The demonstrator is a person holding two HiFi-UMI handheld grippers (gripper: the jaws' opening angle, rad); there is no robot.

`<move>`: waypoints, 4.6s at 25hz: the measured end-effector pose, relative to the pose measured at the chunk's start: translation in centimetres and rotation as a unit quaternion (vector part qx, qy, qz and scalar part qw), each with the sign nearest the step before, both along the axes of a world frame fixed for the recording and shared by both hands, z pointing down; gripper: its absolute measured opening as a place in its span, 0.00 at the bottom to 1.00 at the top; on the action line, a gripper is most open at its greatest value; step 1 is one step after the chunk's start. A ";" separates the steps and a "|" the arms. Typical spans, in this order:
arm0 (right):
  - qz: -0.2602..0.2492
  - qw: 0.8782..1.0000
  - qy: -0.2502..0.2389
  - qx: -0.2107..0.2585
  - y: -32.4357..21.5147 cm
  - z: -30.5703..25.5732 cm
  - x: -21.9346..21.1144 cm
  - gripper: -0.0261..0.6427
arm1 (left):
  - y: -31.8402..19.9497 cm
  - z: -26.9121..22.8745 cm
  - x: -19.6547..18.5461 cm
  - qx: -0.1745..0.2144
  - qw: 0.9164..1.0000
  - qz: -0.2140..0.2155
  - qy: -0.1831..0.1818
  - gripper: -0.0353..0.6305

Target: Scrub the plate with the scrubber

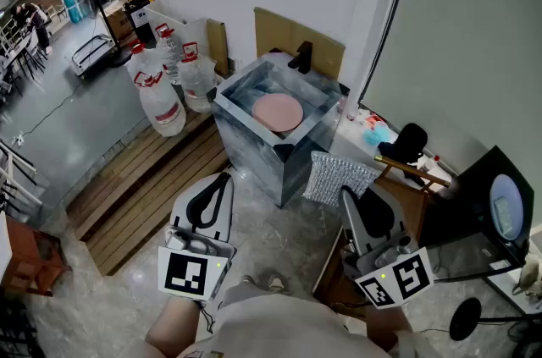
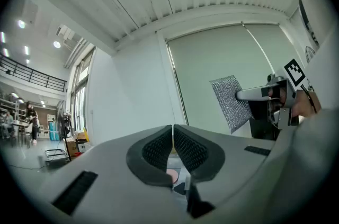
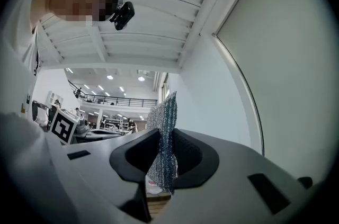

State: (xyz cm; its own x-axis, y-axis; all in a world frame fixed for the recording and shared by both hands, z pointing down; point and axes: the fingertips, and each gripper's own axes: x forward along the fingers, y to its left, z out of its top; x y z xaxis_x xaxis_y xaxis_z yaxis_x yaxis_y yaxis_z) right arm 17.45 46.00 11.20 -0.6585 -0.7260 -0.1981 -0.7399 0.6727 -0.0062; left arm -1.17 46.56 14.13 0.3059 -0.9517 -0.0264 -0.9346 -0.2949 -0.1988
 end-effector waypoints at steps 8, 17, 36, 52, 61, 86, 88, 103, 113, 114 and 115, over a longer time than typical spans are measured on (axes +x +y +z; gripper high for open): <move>-0.005 1.000 0.002 -0.008 -0.6 0.4 0.5 0.19 | -0.6 0.1 0.9 -0.008 1.000 0.007 0.006 0.09; -0.002 1.000 0.001 -0.015 -1.1 1.1 0.9 0.19 | -1.2 0.4 1.2 -0.016 1.000 0.011 0.005 0.09; -0.002 0.999 0.021 -0.029 -5.6 3.7 -1.5 0.19 | -5.2 2.1 -1.2 -0.011 1.000 0.009 0.016 0.09; 0.034 0.995 0.043 -0.079 -22.5 6.9 -5.9 0.19 | -22.7 5.2 -5.9 -0.063 0.997 0.038 0.009 0.09; 0.046 0.990 0.061 -0.116 -36.3 9.2 -11.5 0.19 | -37.7 8.2 -9.9 -0.091 0.992 0.086 -0.008 0.09; 0.075 0.964 0.101 -0.232 -53.2 19.3 -15.9 0.19 | -54.7 19.5 -13.1 -0.224 0.966 0.126 -0.013 0.09; 0.072 0.962 0.104 -0.241 -54.0 20.2 -15.7 0.19 | -55.4 20.3 -13.0 -0.235 0.965 0.118 -0.009 0.09; 0.060 0.942 0.118 -0.309 -61.0 29.4 -15.4 0.19 | -62.5 31.9 -10.7 -0.377 0.918 0.122 0.024 0.20; 0.034 0.911 0.158 -0.379 -63.6 39.1 -17.1 0.19 | -66.0 41.2 -9.2 -0.458 0.881 0.120 0.008 0.27; 0.030 0.908 0.163 -0.385 -63.7 40.1 -17.3 0.19 | -66.2 42.1 -9.2 -0.467 0.876 0.119 0.010 0.27; 0.027 0.904 0.167 -0.392 -63.7 41.0 -17.5 0.19 | -66.4 43.1 -9.1 -0.475 0.872 0.118 0.010 0.27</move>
